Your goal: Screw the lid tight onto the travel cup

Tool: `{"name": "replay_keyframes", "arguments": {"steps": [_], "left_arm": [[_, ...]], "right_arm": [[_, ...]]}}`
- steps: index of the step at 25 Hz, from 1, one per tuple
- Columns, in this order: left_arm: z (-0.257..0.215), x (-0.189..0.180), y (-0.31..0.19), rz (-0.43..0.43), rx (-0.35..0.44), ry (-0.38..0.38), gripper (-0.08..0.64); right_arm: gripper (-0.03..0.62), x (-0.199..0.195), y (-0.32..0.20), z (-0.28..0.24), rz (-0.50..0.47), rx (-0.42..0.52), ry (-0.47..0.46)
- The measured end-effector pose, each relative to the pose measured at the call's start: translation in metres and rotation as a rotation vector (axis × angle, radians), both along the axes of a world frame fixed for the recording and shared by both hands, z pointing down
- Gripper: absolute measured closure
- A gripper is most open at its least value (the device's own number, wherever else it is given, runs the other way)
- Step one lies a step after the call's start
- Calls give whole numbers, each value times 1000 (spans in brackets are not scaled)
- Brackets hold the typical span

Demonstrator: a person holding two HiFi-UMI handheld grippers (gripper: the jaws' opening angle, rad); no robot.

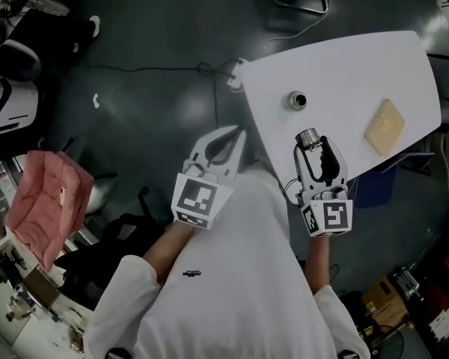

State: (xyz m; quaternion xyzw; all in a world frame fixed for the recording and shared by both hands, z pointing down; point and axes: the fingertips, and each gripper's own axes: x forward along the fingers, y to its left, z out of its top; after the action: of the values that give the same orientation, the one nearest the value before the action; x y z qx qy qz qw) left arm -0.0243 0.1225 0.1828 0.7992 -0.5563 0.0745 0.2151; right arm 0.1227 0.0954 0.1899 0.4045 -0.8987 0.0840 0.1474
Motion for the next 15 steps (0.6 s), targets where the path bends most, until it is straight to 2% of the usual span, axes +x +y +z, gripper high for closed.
{"name": "replay_keyframes", "arguments": {"steps": [2,10,15], "left_arm": [[-4,-5,-9,21,20,-4,555],[6,1,-31,140,21,-30,555],[21,16,-50,205,24,-56,555]], "right_arm": [[351,-5,-4,-3,17,11,10],[351,-5,-26,-1,75,29,46],[351,5,-44,15,110,-8,60]]}}
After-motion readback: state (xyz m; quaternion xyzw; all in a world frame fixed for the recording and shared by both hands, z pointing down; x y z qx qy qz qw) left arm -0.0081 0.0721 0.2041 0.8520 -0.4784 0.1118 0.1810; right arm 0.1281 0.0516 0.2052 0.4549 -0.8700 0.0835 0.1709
